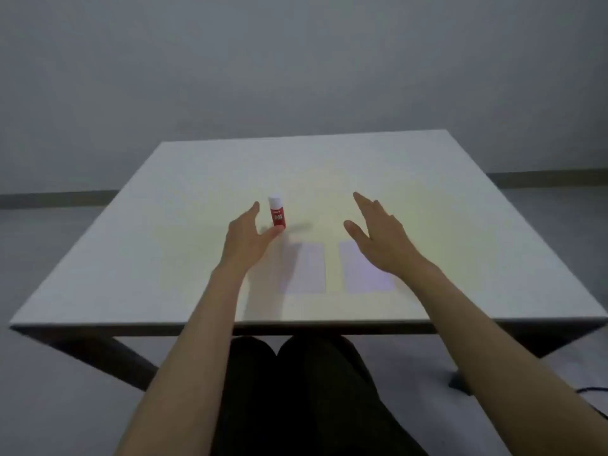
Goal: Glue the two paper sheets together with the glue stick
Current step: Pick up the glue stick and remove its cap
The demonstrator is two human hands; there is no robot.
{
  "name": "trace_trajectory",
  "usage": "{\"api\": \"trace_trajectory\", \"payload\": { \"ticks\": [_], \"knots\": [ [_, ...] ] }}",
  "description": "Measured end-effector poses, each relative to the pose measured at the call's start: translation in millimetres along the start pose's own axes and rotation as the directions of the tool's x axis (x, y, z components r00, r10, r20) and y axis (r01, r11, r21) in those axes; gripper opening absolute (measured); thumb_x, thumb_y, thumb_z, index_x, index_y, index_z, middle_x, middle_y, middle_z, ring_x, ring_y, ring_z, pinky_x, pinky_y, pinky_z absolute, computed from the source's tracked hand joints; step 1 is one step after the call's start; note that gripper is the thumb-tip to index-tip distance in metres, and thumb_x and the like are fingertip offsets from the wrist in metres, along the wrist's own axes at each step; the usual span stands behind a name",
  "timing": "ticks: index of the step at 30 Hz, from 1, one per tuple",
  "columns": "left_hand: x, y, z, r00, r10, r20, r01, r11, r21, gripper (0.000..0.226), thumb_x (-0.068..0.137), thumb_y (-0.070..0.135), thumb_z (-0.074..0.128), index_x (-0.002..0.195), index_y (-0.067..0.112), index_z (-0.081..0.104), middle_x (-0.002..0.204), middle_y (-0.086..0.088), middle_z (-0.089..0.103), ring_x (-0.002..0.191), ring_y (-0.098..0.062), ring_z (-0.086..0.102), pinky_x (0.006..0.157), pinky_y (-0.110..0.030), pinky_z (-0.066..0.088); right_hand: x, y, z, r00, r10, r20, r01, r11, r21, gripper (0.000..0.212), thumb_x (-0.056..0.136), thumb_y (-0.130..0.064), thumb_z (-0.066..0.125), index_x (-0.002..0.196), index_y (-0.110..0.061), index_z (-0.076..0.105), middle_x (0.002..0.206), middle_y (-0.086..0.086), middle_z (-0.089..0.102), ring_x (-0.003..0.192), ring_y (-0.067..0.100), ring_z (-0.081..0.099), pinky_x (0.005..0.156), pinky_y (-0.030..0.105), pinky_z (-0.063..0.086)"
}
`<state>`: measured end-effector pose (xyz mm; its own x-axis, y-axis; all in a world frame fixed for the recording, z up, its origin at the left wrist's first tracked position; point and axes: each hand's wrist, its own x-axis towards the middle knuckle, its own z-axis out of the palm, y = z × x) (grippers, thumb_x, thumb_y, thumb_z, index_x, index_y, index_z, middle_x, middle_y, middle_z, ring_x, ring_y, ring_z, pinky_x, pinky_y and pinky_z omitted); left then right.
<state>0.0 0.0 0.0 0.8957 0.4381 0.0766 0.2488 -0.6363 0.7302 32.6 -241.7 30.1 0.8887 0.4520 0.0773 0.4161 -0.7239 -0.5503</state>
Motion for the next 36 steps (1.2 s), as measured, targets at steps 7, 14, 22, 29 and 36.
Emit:
{"api": "trace_trajectory", "payload": {
  "ticks": [7,14,22,29,36],
  "knots": [
    [2.2,28.1,35.3,0.992,-0.041,-0.119,0.024,0.989,-0.146,0.017,0.083,0.026,0.063,0.081,0.009,0.06,0.083,-0.01,0.068,0.087,-0.033,0.063,0.063,-0.029,0.035,4.4,-21.7,14.7,0.996,0.081,-0.036,-0.054,0.875,0.481,0.041,0.093,-0.041,0.048,0.129,-0.02,0.052,0.133,-0.001,0.056,0.114,0.019,0.057,0.091,0.027,0.042],
    [-3.5,50.5,13.8,0.905,0.409,-0.116,-0.376,0.897,0.232,0.02,0.084,0.022,0.064,0.104,0.02,0.066,0.094,0.002,0.065,0.087,-0.017,0.059,0.065,-0.027,0.042,47.5,-52.4,-3.0,0.982,0.187,-0.006,-0.151,0.812,0.564,0.062,0.086,-0.064,0.04,0.083,-0.007,0.065,0.058,0.007,0.067,0.034,0.014,0.056,0.044,0.022,0.048],
    [-9.9,53.1,2.8,0.847,0.518,-0.117,-0.438,0.807,0.397,0.029,0.085,0.027,0.064,0.114,0.022,0.066,0.104,0.003,0.068,0.094,-0.02,0.06,0.068,-0.025,0.037,53.7,-37.8,-4.0,0.993,-0.086,0.079,0.02,0.791,0.612,0.023,0.085,-0.02,0.065,0.103,-0.013,0.053,0.089,0.006,0.058,0.067,0.018,0.06,0.062,0.028,0.051],
    [-11.5,61.1,11.4,0.832,0.544,-0.106,-0.457,0.783,0.422,0.032,0.085,0.027,0.063,0.116,0.023,0.065,0.103,0.002,0.068,0.091,-0.022,0.062,0.068,-0.029,0.04,52.5,-31.3,-6.3,0.994,0.088,0.07,-0.112,0.791,0.602,0.032,0.094,-0.038,0.046,0.08,-0.011,0.055,0.061,0.006,0.058,0.033,0.009,0.048,0.044,0.026,0.045],
    [-9.3,63.7,15.4,0.858,0.508,-0.076,-0.434,0.795,0.424,0.035,0.086,0.032,0.061,0.121,0.026,0.062,0.104,0.003,0.068,0.09,-0.022,0.064,0.064,-0.025,0.037,51.1,-23.7,-8.5,0.986,0.075,0.148,-0.15,0.783,0.604,0.039,0.09,-0.047,0.051,0.095,-0.009,0.055,0.077,0.006,0.062,0.043,0.016,0.054,0.05,0.027,0.049]
  ]
}}
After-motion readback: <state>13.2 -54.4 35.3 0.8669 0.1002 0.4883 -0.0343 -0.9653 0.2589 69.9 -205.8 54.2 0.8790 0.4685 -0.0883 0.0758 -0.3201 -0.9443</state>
